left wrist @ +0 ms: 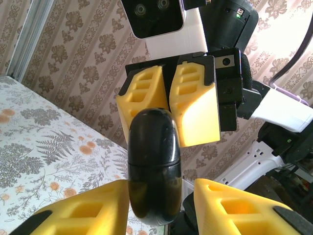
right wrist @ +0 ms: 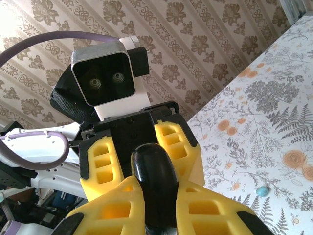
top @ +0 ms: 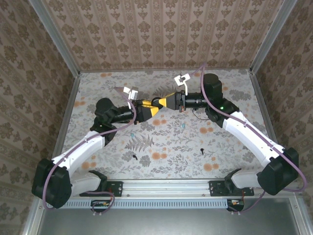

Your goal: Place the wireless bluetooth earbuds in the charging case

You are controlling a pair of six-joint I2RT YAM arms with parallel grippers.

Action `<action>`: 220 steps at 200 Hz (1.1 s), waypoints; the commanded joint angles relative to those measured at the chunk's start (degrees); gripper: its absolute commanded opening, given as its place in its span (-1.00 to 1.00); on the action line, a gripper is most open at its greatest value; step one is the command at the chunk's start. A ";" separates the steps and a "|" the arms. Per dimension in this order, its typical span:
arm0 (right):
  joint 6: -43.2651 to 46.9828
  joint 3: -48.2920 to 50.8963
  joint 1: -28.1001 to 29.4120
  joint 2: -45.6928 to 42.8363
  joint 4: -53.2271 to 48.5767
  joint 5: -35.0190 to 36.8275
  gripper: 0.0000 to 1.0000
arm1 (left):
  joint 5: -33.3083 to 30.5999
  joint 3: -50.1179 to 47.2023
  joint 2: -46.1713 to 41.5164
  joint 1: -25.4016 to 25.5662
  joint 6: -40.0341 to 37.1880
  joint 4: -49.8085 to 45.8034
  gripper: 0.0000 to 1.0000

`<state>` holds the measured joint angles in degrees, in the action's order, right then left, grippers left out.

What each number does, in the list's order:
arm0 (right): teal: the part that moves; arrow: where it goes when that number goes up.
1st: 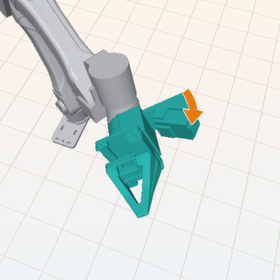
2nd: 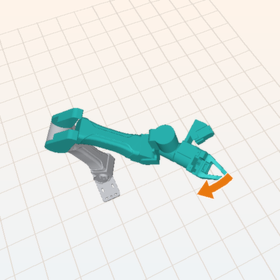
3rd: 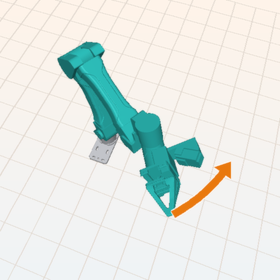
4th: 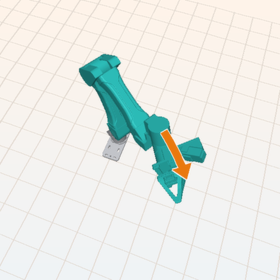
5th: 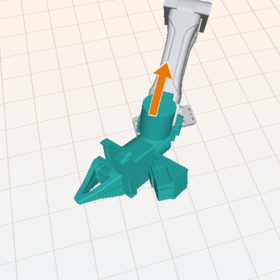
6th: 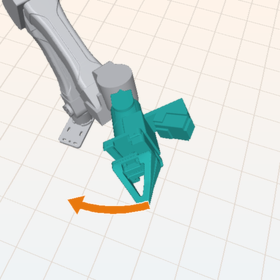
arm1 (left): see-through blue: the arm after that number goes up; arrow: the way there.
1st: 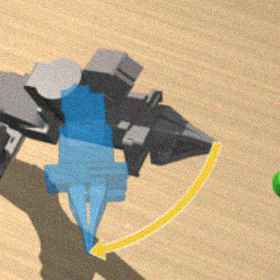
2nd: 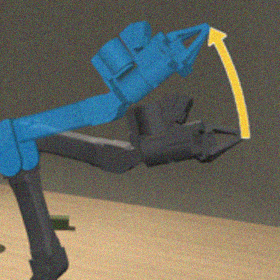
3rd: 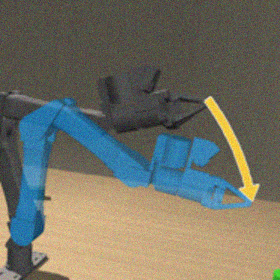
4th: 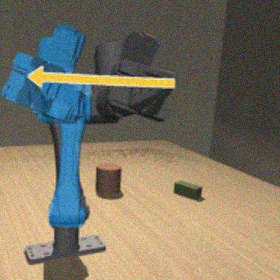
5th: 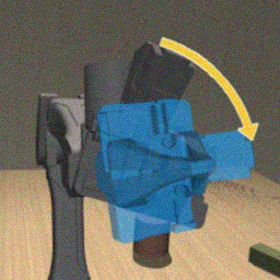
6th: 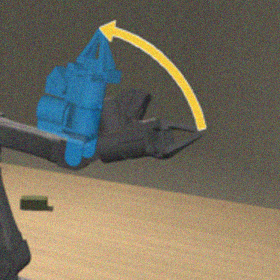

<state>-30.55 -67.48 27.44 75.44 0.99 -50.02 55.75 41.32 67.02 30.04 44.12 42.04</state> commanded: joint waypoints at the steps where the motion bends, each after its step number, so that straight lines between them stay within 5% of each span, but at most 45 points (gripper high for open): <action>1: 0.74 0.77 0.51 -1.90 0.76 -1.48 -0.94 | 0.51 1.60 -0.04 0.58 -0.98 1.24 -0.22; 137: 2.14 1.30 0.94 -2.44 -0.09 -1.27 -0.96 | -2.23 0.74 -0.58 0.90 0.06 2.17 -0.10; 191: 1.86 1.04 0.98 -2.40 -0.18 -1.12 -0.94 | -1.30 0.75 -0.30 0.86 -1.45 0.93 -0.62; 220: 2.12 0.44 0.99 -2.36 -3.01 2.67 -0.49 | -0.06 0.88 -1.25 0.98 -5.59 -1.52 -0.98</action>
<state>-29.65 -67.00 27.97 74.59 0.54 -49.45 54.26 41.34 67.00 30.76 42.85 42.06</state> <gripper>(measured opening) 0.189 0.140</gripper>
